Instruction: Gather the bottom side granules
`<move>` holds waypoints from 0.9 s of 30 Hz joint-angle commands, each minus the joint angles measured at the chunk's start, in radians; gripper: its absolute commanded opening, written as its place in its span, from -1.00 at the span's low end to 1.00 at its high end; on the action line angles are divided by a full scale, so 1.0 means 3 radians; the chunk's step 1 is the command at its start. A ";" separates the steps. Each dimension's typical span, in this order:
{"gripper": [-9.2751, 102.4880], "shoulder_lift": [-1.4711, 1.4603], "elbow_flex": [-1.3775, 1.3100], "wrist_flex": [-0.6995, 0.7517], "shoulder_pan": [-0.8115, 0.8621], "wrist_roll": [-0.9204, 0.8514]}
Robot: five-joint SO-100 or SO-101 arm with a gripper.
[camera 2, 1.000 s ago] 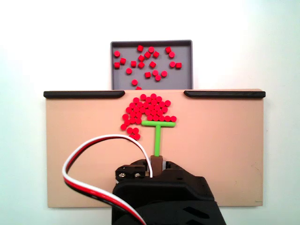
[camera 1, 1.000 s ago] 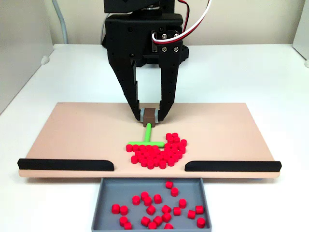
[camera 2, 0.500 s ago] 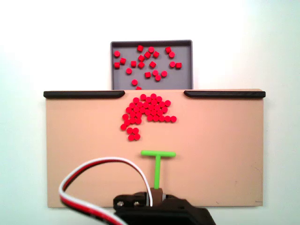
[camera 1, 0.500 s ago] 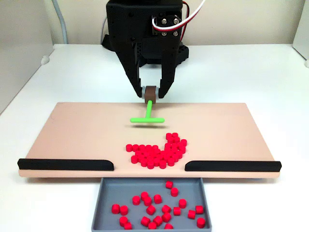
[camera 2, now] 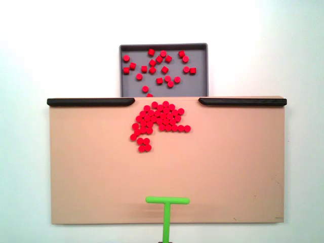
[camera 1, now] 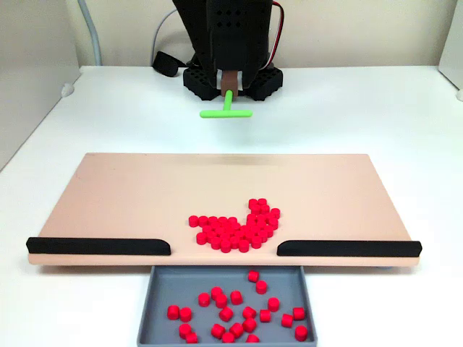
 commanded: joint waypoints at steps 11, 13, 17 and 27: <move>-0.84 0.0266 -0.0056 0.0005 -0.0118 0.0041; -0.84 0.0215 -0.0056 0.0005 -0.0118 -0.0020; -0.82 0.0143 -0.0102 0.0000 -0.0097 -0.0102; -0.84 0.0235 -0.0107 -0.0036 -0.0092 -0.0005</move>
